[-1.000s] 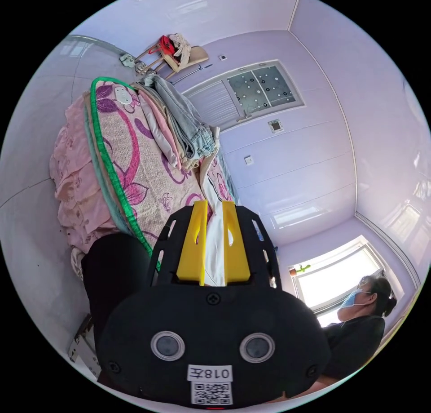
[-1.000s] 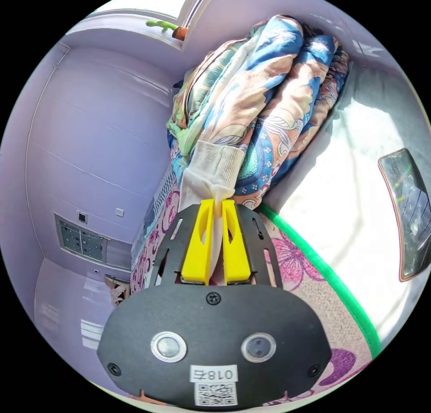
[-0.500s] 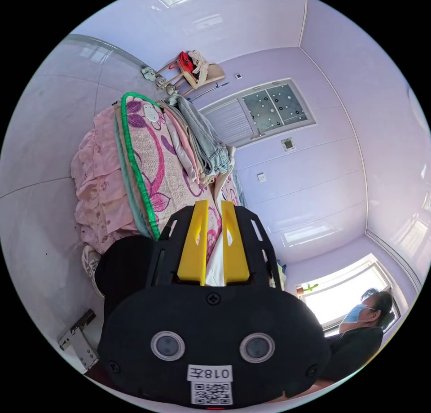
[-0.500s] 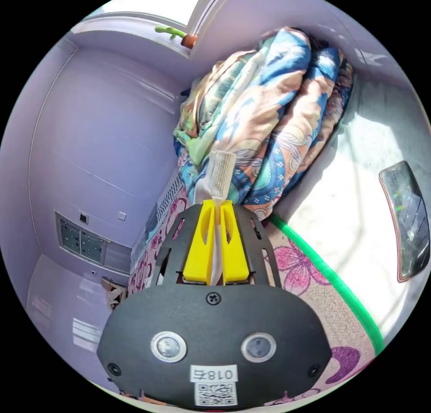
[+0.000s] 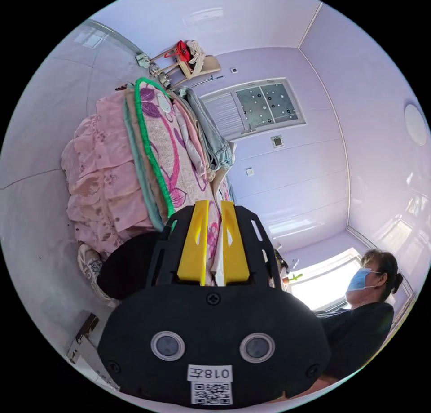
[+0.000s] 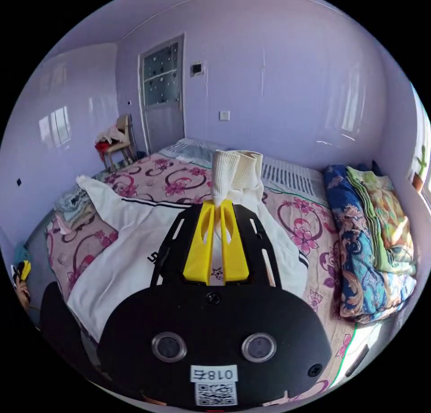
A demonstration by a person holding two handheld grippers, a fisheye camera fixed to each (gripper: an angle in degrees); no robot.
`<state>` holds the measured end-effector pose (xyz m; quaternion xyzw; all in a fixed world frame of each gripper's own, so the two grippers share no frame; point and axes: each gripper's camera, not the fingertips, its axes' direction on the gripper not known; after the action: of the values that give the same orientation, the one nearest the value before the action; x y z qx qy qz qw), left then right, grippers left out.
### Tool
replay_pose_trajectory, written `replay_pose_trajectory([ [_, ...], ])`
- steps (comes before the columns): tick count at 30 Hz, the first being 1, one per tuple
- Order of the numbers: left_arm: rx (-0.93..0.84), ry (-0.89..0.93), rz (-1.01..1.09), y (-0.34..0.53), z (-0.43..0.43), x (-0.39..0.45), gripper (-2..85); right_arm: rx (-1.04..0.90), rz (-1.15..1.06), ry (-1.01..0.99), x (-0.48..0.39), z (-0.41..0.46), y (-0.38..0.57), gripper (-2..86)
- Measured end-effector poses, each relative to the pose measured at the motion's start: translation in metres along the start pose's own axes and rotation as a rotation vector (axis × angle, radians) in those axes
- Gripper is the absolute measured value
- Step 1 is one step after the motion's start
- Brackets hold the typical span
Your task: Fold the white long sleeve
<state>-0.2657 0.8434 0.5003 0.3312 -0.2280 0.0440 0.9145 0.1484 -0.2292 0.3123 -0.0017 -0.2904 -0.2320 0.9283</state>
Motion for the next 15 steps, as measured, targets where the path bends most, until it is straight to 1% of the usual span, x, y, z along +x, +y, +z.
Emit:
replay_pose_trajectory([
  [2, -0.007, -0.022, -0.012, -0.004, -0.012, -0.011, 5.0, -0.133, -0.128, 0.083, -0.094, 0.081, 0.019, 1.3],
  [3, -0.006, -0.026, -0.025, -0.006, -0.021, -0.019, 5.0, -0.174, -0.157, 0.108, -0.114, 0.103, 0.027, 1.3],
  [5, 0.011, -0.020, -0.047, -0.009, -0.035, -0.029, 5.0, -0.411, -0.289, 0.185, -0.178, 0.187, 0.066, 1.7],
  [7, 0.028, -0.012, -0.060, -0.014, -0.050, -0.035, 5.0, -0.511, -0.351, 0.242, -0.207, 0.222, 0.092, 2.1],
  [8, 0.032, -0.022, -0.056, -0.018, -0.059, -0.036, 5.0, -0.488, -0.356, 0.288, -0.220, 0.226, 0.100, 2.5],
  [12, 0.025, -0.087, 0.001, -0.040, -0.077, -0.027, 5.0, -0.436, -0.349, 0.339, -0.242, 0.219, 0.099, 4.8],
  [13, 0.026, -0.085, 0.011, -0.044, -0.076, -0.024, 5.0, -0.430, -0.347, 0.328, -0.246, 0.216, 0.098, 6.1],
  [15, 0.031, -0.061, 0.069, -0.058, -0.067, -0.007, 5.2, -0.480, -0.393, 0.292, -0.255, 0.217, 0.102, 7.8],
])
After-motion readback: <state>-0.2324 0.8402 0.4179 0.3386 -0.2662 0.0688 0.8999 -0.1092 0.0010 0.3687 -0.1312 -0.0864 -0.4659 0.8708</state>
